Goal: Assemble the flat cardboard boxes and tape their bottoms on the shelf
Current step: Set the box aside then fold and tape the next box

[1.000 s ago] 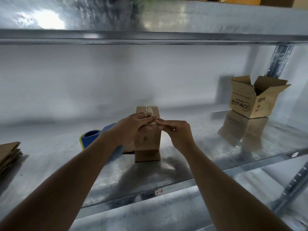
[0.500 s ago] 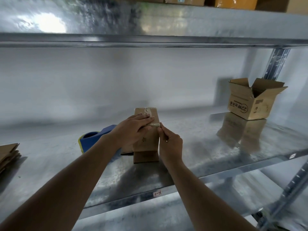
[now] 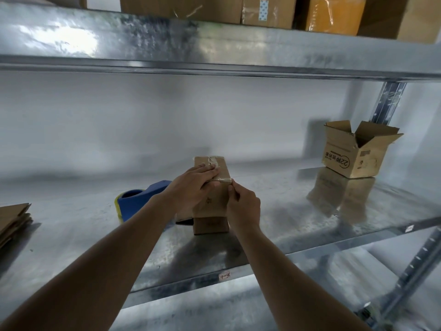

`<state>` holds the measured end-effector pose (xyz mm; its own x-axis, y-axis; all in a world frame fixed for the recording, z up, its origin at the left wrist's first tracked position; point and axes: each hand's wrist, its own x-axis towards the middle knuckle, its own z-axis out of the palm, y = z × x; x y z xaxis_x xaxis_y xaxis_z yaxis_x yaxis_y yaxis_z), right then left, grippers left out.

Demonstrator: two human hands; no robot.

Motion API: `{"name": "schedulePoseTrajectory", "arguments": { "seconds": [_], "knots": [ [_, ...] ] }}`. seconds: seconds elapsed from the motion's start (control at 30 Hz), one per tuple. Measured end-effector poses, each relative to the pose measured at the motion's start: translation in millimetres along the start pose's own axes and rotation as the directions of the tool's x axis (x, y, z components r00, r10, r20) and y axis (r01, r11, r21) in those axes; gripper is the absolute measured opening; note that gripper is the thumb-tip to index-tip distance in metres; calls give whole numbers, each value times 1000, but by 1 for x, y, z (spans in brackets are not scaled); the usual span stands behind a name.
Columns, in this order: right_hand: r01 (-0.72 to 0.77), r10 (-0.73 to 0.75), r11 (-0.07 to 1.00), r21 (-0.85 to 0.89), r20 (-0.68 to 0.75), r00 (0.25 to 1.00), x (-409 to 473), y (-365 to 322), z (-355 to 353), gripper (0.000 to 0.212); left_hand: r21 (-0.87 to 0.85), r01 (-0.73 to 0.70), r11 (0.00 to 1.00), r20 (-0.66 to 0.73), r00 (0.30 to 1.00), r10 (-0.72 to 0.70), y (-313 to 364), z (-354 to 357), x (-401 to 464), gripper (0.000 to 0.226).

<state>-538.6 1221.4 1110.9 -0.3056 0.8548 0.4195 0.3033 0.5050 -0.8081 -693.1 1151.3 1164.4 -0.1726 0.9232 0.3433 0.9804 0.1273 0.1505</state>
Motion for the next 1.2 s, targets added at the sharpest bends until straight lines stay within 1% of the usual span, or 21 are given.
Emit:
{"name": "schedulePoseTrajectory", "arguments": {
  "seconds": [0.13,0.2,0.27,0.33,0.4,0.43,0.5,0.57,0.6,0.63,0.67,0.73,0.8,0.87,0.97,1.07,1.13,1.2],
  "knots": [
    [2,-2,1000,2,-109,994,-2,-6,-14,38,-33,-12,999,-80,997,10,15,-8,3,53],
    [13,-10,1000,24,-127,992,-4,-7,-21,41,-28,4,1000,-116,993,-7,24,-11,4,54],
    [9,-8,1000,12,-96,995,-6,-8,-24,47,-16,24,1000,-115,993,-25,29,-10,5,56],
    [-25,24,1000,-13,-34,999,-7,-7,-24,52,3,37,999,-87,996,-37,30,-4,6,60],
    [-56,56,998,-9,33,998,-7,-7,-23,50,20,36,999,-47,998,-35,28,1,7,59],
    [-70,69,997,18,54,996,-8,-8,-22,46,29,31,999,-23,999,-30,27,3,6,58],
    [-130,123,980,150,55,991,-5,-7,-18,40,39,12,999,11,1000,-12,27,4,6,63],
    [-220,215,934,282,49,975,0,-6,-16,39,40,-4,999,19,1000,3,28,2,5,64],
    [-248,245,919,308,48,968,1,-5,-15,40,42,-6,999,16,1000,5,28,1,5,63],
    [-246,246,925,290,36,969,0,-4,-15,43,47,-4,999,8,1000,4,30,0,4,62],
    [-221,221,949,226,24,975,-2,-4,-15,45,59,2,998,4,1000,-2,31,0,4,62],
    [-138,138,990,3,26,990,-8,-7,-17,49,91,14,996,-5,1000,-14,32,2,3,62],
    [-80,91,983,-163,63,994,-13,-11,-19,54,110,14,994,-8,1000,-14,31,4,2,63],
    [-64,88,970,-236,93,992,-10,-12,-20,57,121,7,993,-1,1000,-7,29,4,2,64],
    [-61,88,968,-244,100,991,-8,-16,-23,65,104,7,995,-8,1000,-6,27,6,4,66],
    [-38,48,988,-151,63,997,-7,-21,-25,71,43,3,999,-37,999,-1,25,8,7,72],
    [19,-12,989,-149,43,999,-3,-21,-26,63,-33,2,999,-33,999,-3,24,7,5,83],
    [51,-39,983,-178,70,997,4,-22,-29,52,-106,-8,994,-30,1000,5,21,3,1,94]
  ]
}}
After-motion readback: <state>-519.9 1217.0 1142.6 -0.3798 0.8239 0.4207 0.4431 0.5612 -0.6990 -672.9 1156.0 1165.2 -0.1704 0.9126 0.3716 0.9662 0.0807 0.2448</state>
